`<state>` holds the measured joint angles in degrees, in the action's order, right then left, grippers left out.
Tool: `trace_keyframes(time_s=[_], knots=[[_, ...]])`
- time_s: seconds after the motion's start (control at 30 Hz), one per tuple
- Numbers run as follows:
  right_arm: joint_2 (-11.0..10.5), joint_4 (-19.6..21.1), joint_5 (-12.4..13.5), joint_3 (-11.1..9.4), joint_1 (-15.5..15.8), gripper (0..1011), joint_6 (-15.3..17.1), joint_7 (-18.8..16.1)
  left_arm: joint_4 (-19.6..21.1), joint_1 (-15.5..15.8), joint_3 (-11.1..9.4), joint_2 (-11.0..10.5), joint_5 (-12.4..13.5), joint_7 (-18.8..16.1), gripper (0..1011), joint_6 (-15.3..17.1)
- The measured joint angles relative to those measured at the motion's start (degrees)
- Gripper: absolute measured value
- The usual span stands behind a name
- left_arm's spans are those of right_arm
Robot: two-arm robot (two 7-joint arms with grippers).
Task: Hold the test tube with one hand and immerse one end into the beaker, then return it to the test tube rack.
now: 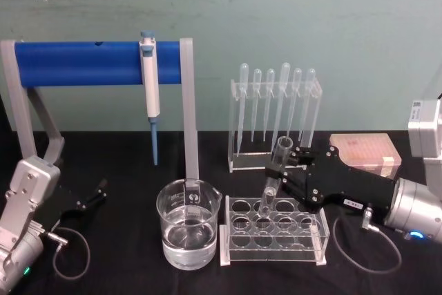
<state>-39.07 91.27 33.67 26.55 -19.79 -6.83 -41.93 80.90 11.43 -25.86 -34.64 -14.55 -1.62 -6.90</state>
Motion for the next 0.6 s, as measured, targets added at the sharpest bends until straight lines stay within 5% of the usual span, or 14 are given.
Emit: trace_keyframes(time_s=[0.6], knots=[[0.8, -1.2, -1.8, -0.1, 1.5, 224, -0.7, -0.4, 0.0, 0.0, 0.0, 0.0, 0.0, 0.0, 1000, 0.0]])
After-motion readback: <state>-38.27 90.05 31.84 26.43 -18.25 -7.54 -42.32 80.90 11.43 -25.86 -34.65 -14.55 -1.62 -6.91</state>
